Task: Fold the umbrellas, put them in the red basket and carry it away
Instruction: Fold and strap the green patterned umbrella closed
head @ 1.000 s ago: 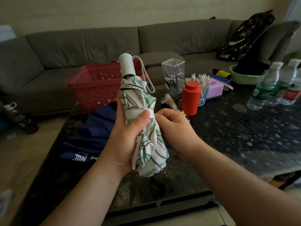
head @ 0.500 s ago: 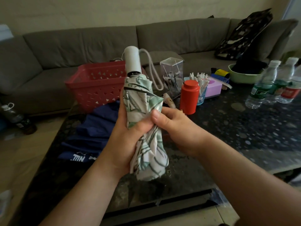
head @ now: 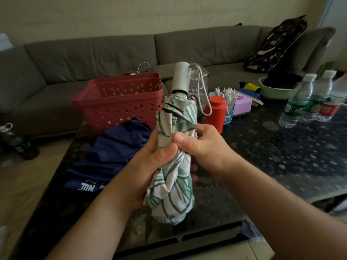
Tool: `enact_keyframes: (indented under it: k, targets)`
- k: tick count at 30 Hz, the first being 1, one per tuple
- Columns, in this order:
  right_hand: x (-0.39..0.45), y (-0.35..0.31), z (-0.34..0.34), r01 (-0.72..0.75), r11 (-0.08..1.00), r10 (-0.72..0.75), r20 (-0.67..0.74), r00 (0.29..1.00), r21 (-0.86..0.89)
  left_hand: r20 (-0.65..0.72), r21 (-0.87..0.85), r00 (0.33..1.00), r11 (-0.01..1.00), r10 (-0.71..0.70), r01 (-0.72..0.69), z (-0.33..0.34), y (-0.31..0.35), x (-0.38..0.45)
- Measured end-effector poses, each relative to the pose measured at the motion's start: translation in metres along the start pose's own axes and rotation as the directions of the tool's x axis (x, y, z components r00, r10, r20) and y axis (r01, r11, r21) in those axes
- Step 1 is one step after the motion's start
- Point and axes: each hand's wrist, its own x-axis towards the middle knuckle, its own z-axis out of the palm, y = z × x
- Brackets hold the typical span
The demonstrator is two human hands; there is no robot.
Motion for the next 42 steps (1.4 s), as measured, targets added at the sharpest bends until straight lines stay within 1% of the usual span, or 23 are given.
enact_keyframes:
  k: [2,3,6,8,9,11,14,17,21,23,25,27,29,32,35,39,42]
  targets:
    - [0.001,-0.003,0.001,-0.006,1.0,0.005,-0.079,0.997,-0.01,0.022,0.102,0.998,0.993,0.056,-0.058,-0.005,0.001,0.006]
    - [0.001,-0.004,0.001,-0.01,1.0,0.007,-0.115,0.993,-0.029,0.016,0.144,0.999,0.988,0.046,-0.048,-0.006,0.002,0.01]
    - [0.003,-0.002,0.005,-0.049,0.996,0.034,-0.188,0.982,-0.076,-0.071,0.237,0.997,0.971,0.017,0.0,-0.013,0.001,0.022]
    - [0.003,-0.001,0.008,-0.075,0.994,0.057,-0.205,0.977,-0.079,-0.019,0.367,0.999,0.93,0.048,-0.038,-0.014,-0.002,0.018]
    - [0.002,0.0,0.01,-0.084,0.994,0.068,-0.204,0.977,-0.073,0.014,0.394,0.999,0.918,0.051,-0.053,-0.013,-0.003,0.012]
    - [0.002,0.0,0.014,-0.086,0.995,0.076,-0.193,0.978,-0.043,0.033,0.381,0.997,0.921,0.072,-0.079,-0.014,-0.003,0.001]
    - [0.002,0.001,0.021,-0.066,0.998,0.067,-0.153,0.986,0.014,0.044,0.377,0.986,0.911,0.16,-0.165,-0.012,-0.001,0.004]
    - [0.002,0.003,0.018,-0.067,0.997,0.064,-0.087,0.994,-0.042,0.006,0.336,0.98,0.923,0.198,-0.189,-0.012,-0.002,0.001]
    - [-0.001,-0.004,0.001,-0.153,0.988,0.153,-0.028,0.988,-0.014,-0.069,0.321,0.965,0.922,0.252,-0.217,-0.013,0.001,0.002]
    - [-0.003,-0.007,-0.009,-0.141,0.99,0.14,-0.054,0.989,-0.014,-0.103,0.285,0.962,0.935,0.251,-0.213,-0.015,0.002,0.002]
    - [-0.004,-0.01,-0.015,-0.089,0.994,0.081,-0.112,0.99,-0.065,-0.12,0.253,0.966,0.948,0.229,-0.193,-0.017,0.002,0.002]
    - [-0.005,-0.012,-0.016,-0.046,0.994,0.034,-0.123,0.992,-0.102,-0.131,0.252,0.966,0.95,0.221,-0.183,-0.016,0.001,0.003]
    - [-0.007,-0.01,-0.014,-0.005,0.992,-0.012,-0.126,0.992,-0.128,-0.136,0.255,0.962,0.947,0.236,-0.196,-0.013,-0.001,0.004]
    - [-0.009,-0.008,-0.006,0.042,0.978,-0.085,-0.2,0.976,-0.207,-0.158,0.251,0.951,0.943,0.264,-0.22,-0.008,-0.002,0.006]
    - [-0.009,-0.004,0.002,0.058,0.962,-0.132,-0.267,0.955,-0.268,-0.198,0.246,0.939,0.942,0.281,-0.23,-0.003,-0.003,0.007]
    - [-0.006,0.001,0.008,0.045,0.932,-0.184,-0.363,0.914,-0.359,-0.213,0.249,0.934,0.94,0.288,-0.233,0.002,-0.004,0.008]
    - [-0.004,0.001,0.009,0.023,0.946,-0.143,-0.353,0.925,-0.323,-0.226,0.251,0.934,0.943,0.278,-0.219,0.001,-0.003,0.008]
